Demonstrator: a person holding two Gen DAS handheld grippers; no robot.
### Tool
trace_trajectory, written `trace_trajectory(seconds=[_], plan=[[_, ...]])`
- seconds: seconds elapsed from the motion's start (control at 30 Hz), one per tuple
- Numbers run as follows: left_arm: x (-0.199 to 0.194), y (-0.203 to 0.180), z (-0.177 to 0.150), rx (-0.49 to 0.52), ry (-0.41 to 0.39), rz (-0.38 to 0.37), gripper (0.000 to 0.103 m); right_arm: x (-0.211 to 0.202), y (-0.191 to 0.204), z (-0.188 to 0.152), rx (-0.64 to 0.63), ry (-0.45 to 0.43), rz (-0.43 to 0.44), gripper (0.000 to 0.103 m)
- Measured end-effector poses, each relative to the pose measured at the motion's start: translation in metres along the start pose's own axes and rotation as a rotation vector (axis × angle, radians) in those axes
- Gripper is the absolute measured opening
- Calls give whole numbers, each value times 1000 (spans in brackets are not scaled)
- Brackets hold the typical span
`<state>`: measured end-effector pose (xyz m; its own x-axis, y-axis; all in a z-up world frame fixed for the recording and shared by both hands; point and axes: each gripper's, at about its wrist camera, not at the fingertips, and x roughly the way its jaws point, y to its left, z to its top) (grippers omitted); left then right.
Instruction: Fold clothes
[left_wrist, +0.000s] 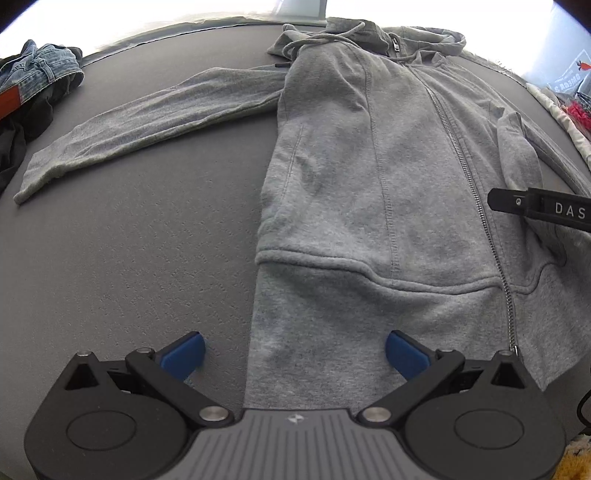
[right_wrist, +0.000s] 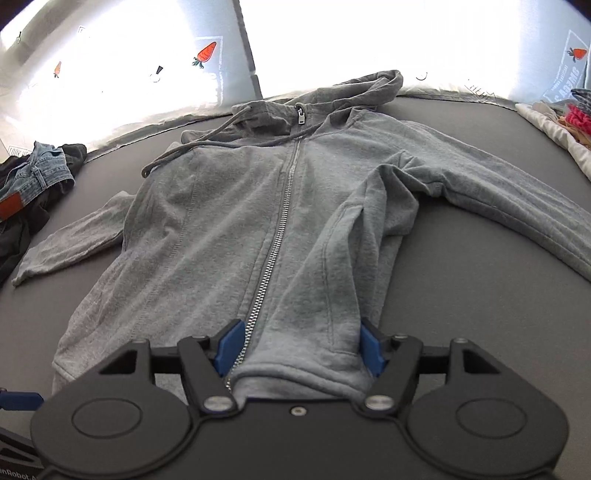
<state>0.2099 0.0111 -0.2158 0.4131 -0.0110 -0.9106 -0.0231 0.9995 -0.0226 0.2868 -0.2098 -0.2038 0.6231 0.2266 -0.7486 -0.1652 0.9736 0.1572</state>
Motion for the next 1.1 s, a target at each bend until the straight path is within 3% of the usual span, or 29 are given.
trace_trajectory(seconds=[0.07,0.13,0.4,0.67,0.73,0.83,0.9,0.97,1.1], plan=[[0,1,-2,14,-7,-12,103,0,9,-4,-52,-14,-25,70],[0,1,-3,28,-12,-17,103,-7,-2,-8,3,-16,-17,70],[0,1,-4,51,-25,-17,103,-39,-66,-39,366,-7,98,68],[-2,2,-6,52,-45,-16,103,-60,-127,-91,925,-108,252,64],[-2,3,-7,53,-50,-17,103,-65,-133,-98,967,-129,233,62],[-3,4,-8,56,-55,-19,103,-70,-138,-104,1002,-145,180,47],[-3,4,-7,59,-55,-21,103,-69,-141,-106,1013,-132,146,25],[-3,4,-7,60,-55,-20,103,-68,-140,-105,992,-122,117,16],[-3,3,-6,61,-55,-19,103,-64,-130,-89,881,-96,108,15]])
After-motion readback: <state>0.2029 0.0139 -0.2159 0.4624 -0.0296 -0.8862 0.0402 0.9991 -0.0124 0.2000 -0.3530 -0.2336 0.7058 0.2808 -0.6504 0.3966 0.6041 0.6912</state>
